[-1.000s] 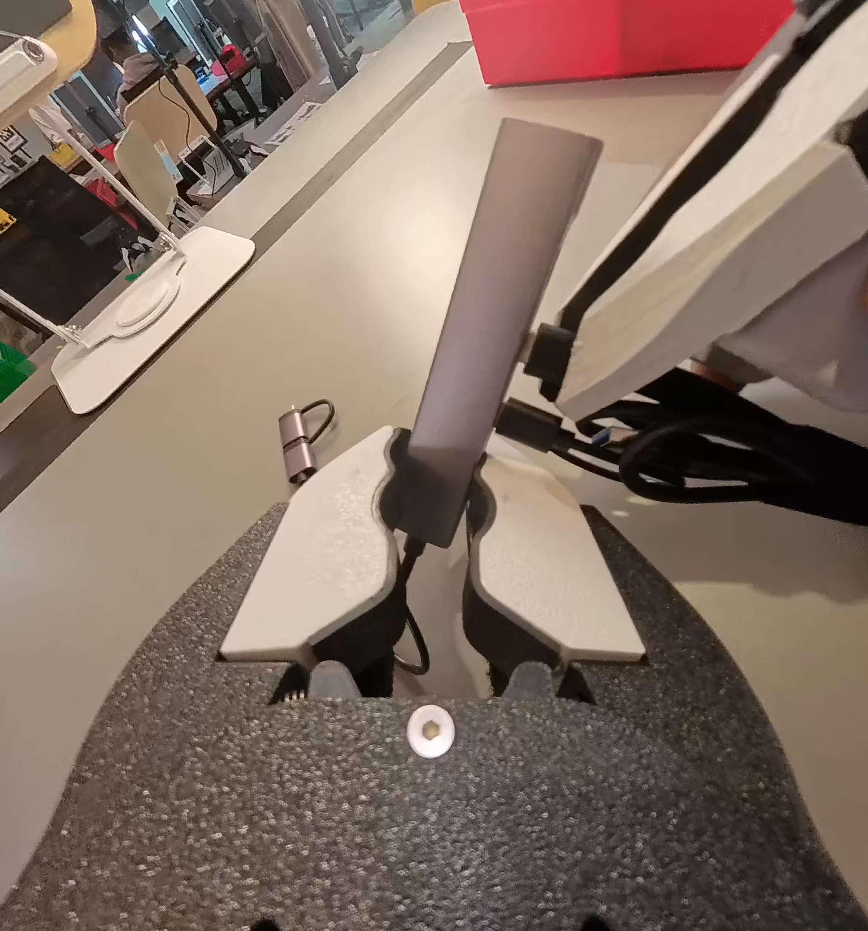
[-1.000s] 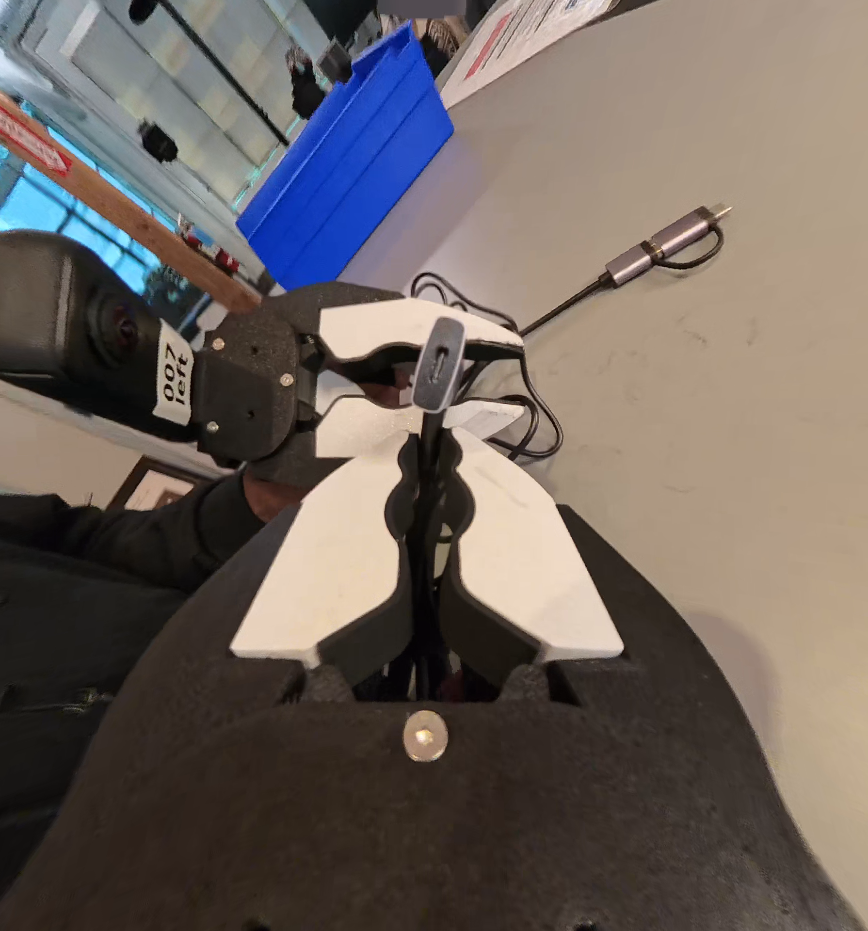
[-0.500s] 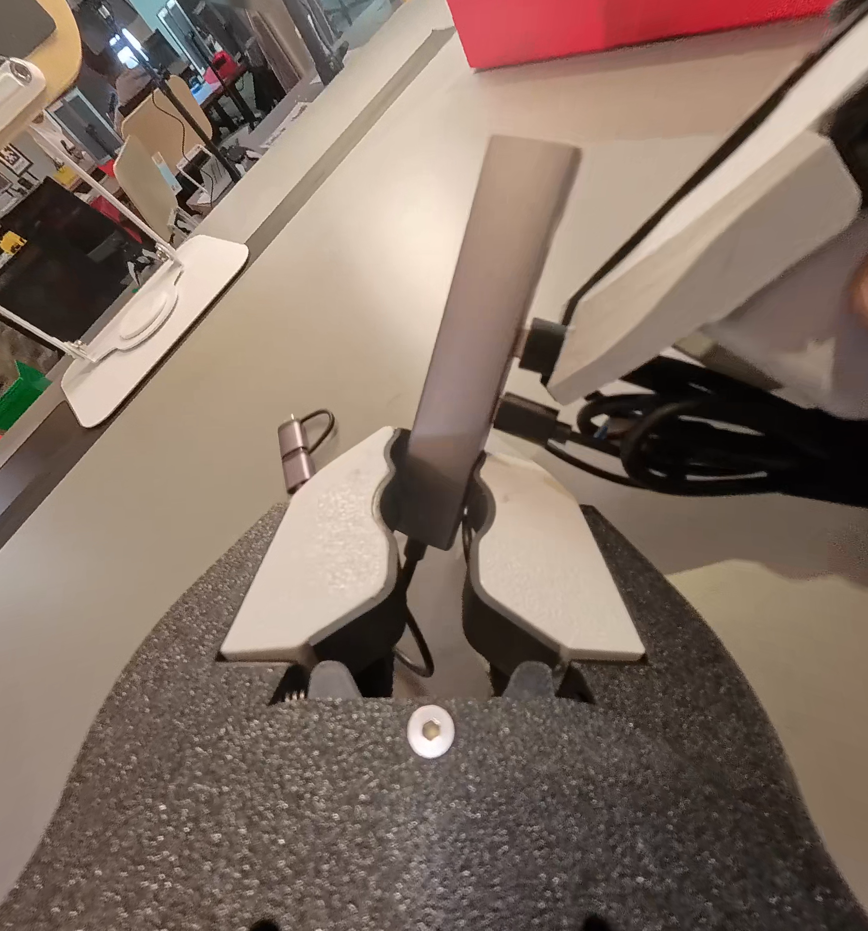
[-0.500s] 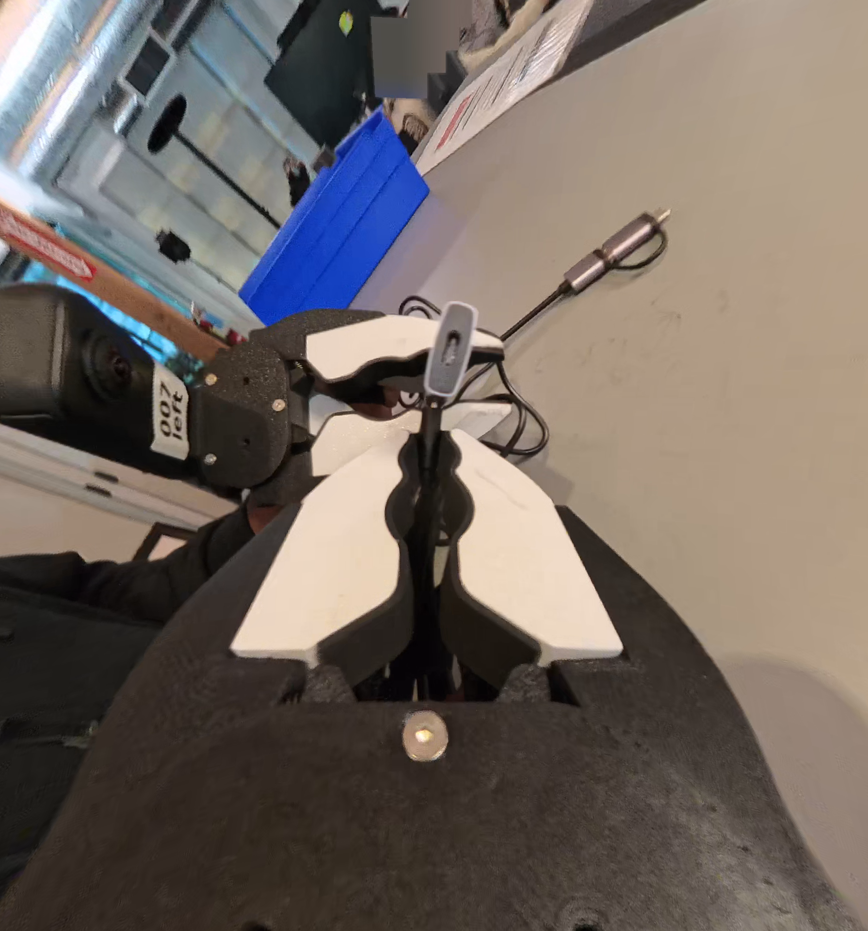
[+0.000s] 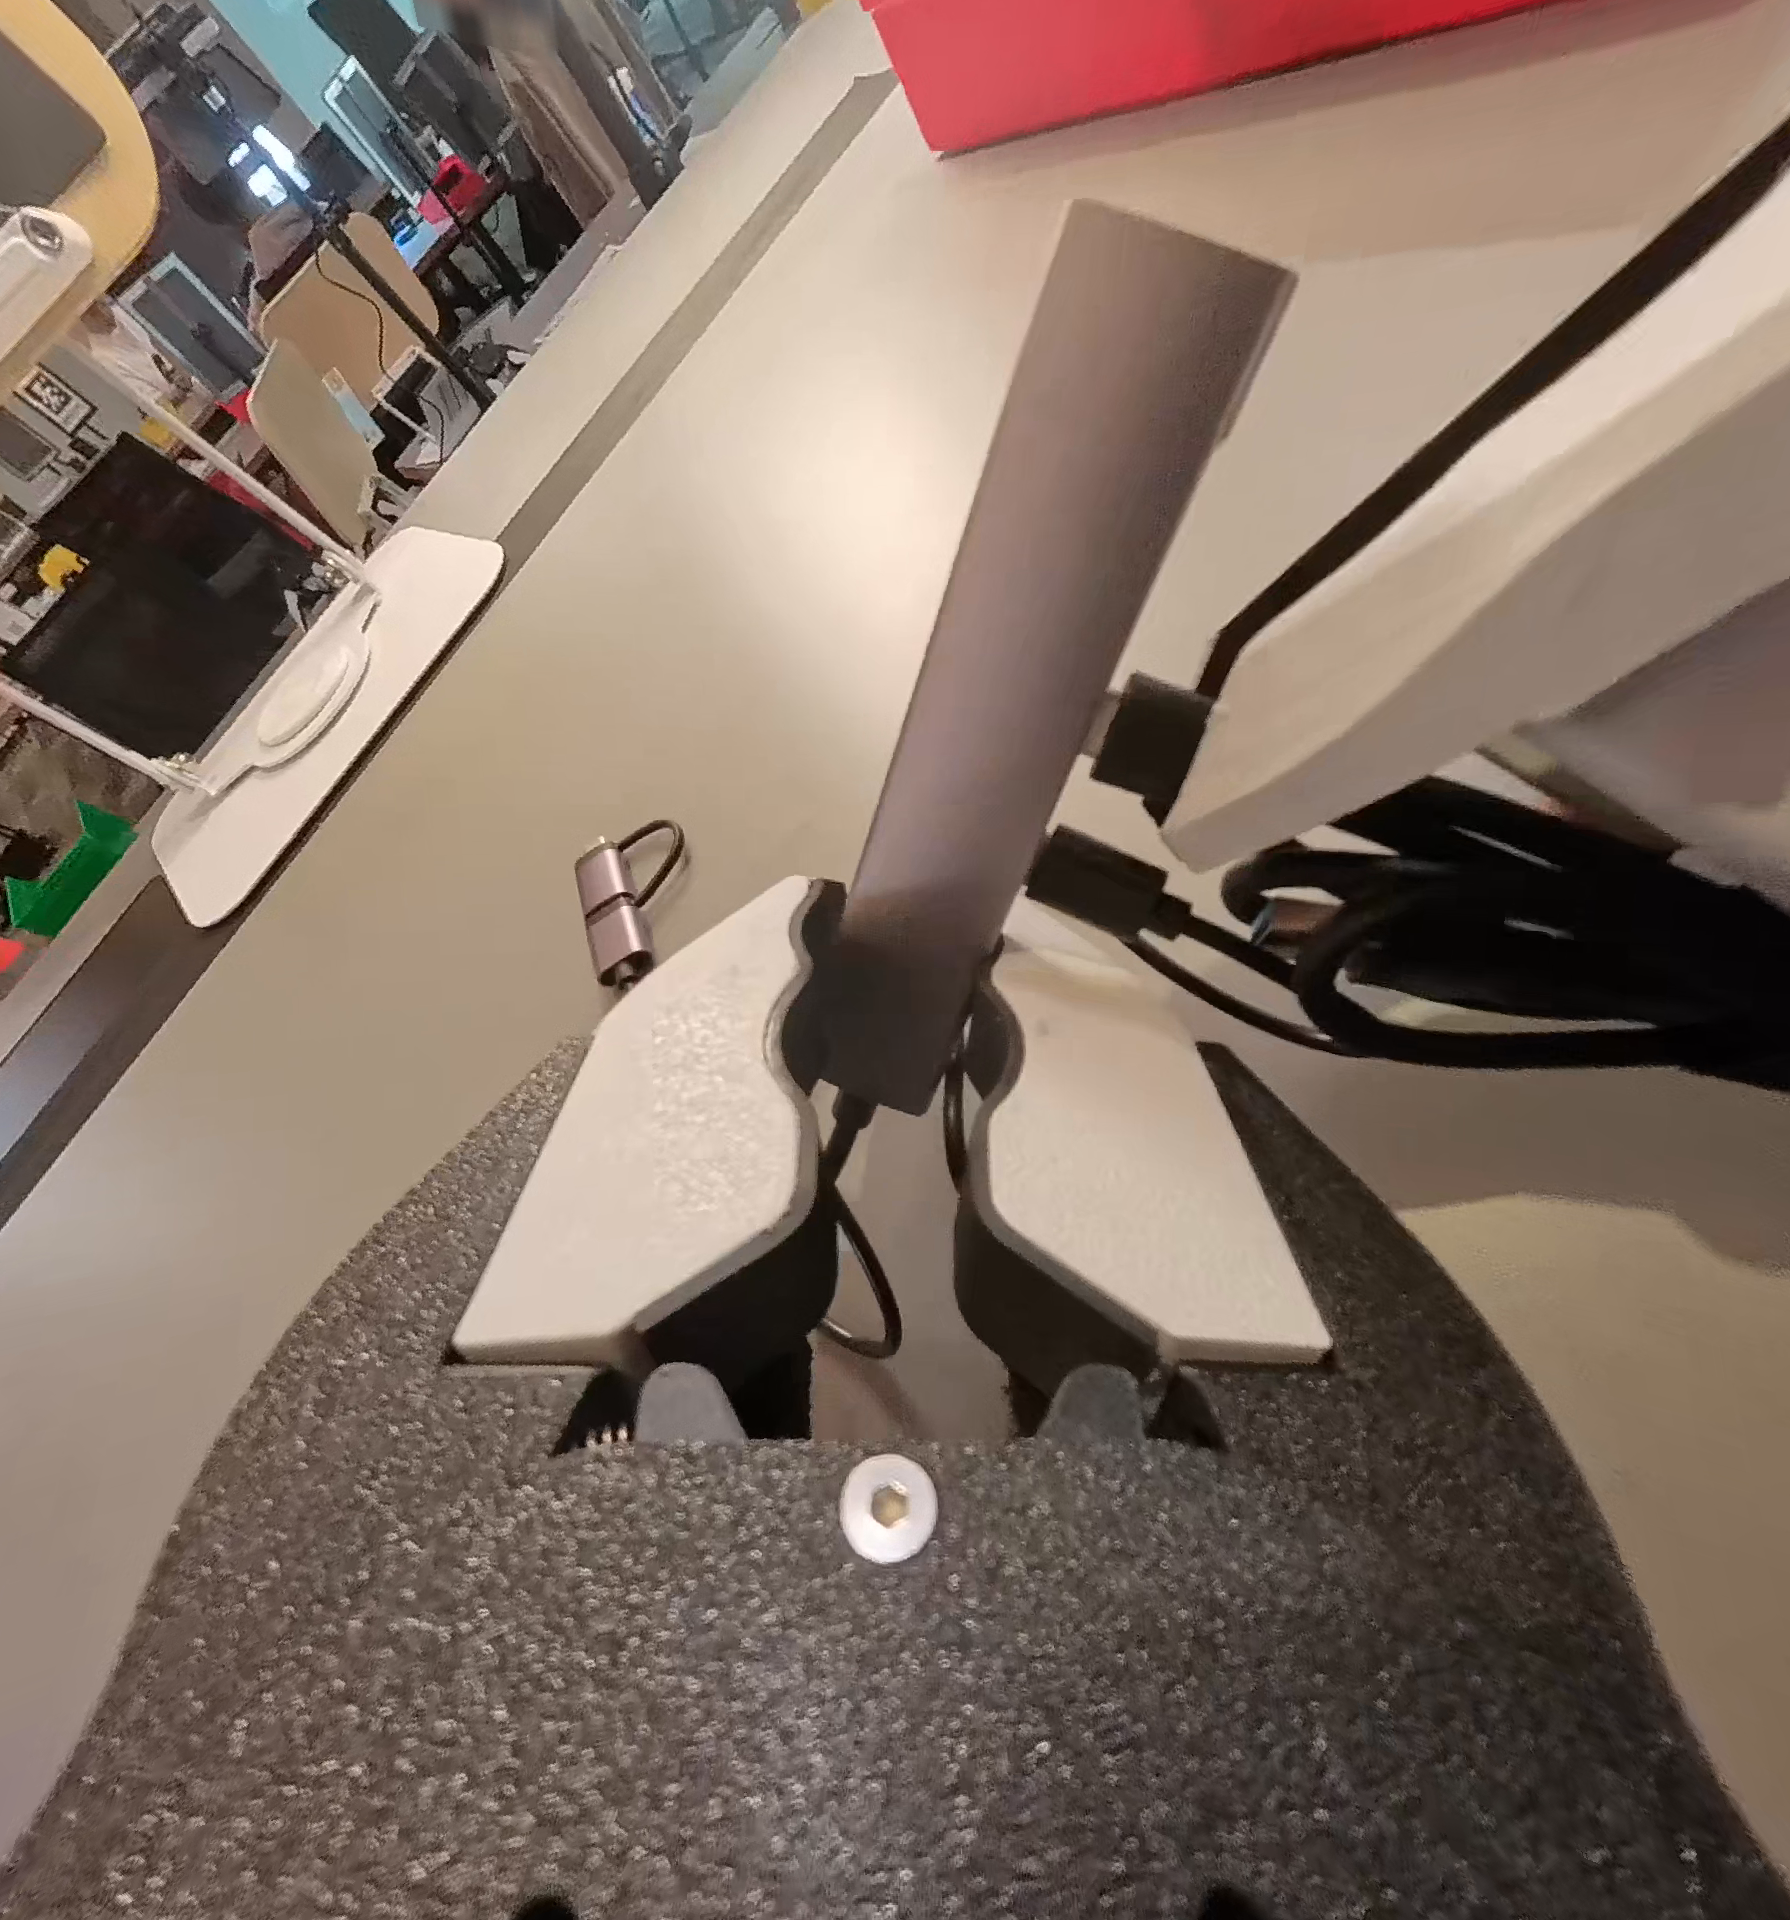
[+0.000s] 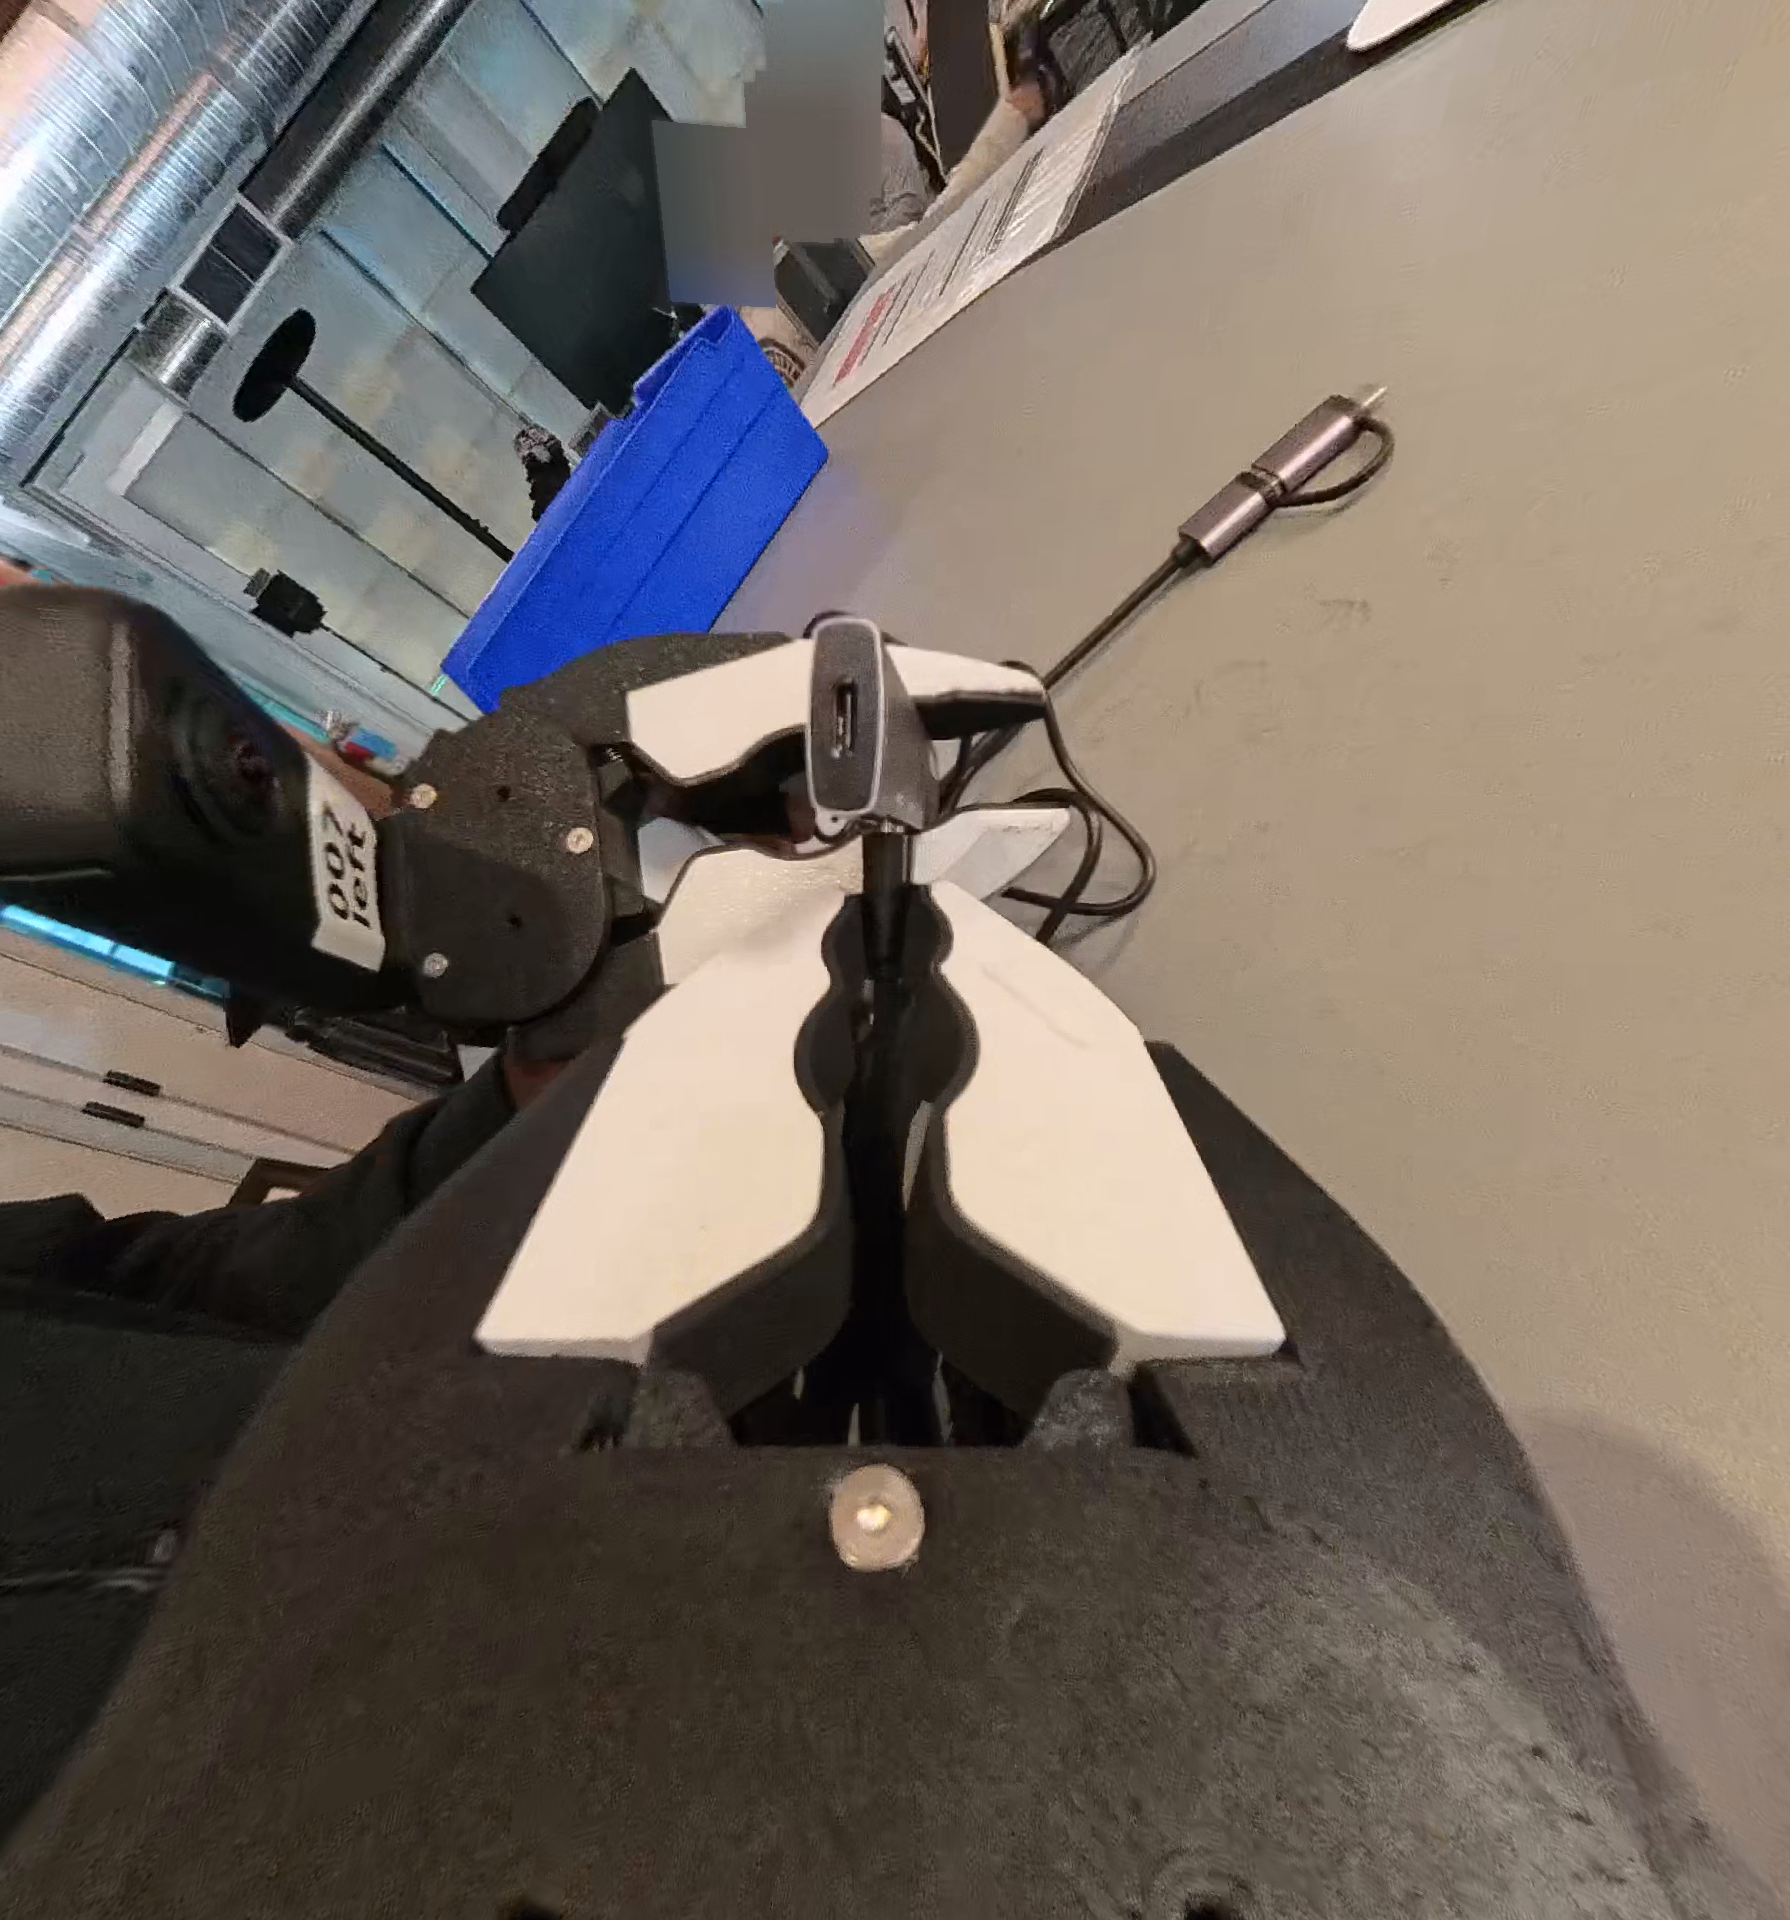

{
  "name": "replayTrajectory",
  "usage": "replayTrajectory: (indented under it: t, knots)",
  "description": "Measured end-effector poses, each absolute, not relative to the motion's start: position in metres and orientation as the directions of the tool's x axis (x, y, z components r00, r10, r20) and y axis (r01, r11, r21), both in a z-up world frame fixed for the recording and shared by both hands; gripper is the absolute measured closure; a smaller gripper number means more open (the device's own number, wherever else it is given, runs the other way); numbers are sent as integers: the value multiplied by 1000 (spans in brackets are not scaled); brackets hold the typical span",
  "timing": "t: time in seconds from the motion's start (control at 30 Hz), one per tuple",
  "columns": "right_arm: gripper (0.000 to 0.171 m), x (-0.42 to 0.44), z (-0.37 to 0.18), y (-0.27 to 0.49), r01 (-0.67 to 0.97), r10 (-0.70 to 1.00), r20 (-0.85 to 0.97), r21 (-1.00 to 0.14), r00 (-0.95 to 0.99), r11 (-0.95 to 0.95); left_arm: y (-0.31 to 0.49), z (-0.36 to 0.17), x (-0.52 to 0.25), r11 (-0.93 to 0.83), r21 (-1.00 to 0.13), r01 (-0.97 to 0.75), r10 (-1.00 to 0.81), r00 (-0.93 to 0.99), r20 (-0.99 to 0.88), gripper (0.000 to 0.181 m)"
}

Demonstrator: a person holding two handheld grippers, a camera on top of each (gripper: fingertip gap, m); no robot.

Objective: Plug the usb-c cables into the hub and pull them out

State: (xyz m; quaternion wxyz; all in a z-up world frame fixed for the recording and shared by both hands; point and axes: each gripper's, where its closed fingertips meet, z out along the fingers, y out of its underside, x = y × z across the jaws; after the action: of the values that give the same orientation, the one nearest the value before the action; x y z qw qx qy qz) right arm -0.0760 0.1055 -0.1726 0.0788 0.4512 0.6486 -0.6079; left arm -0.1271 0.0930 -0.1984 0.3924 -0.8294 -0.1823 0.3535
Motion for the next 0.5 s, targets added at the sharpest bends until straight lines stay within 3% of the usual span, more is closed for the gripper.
replayTrajectory:
  t: [0.13,0.5]
  knots:
    - [163,-77,-170,116,687,437,-630,-726,-642,-36,100,-197,-123,-616,-787,10,570,696,-437,158]
    - [162,-72,-177,113,702,432,-652,-710,-623,-60,98,-200,-124,-638,-770,18,563,693,-451,156]
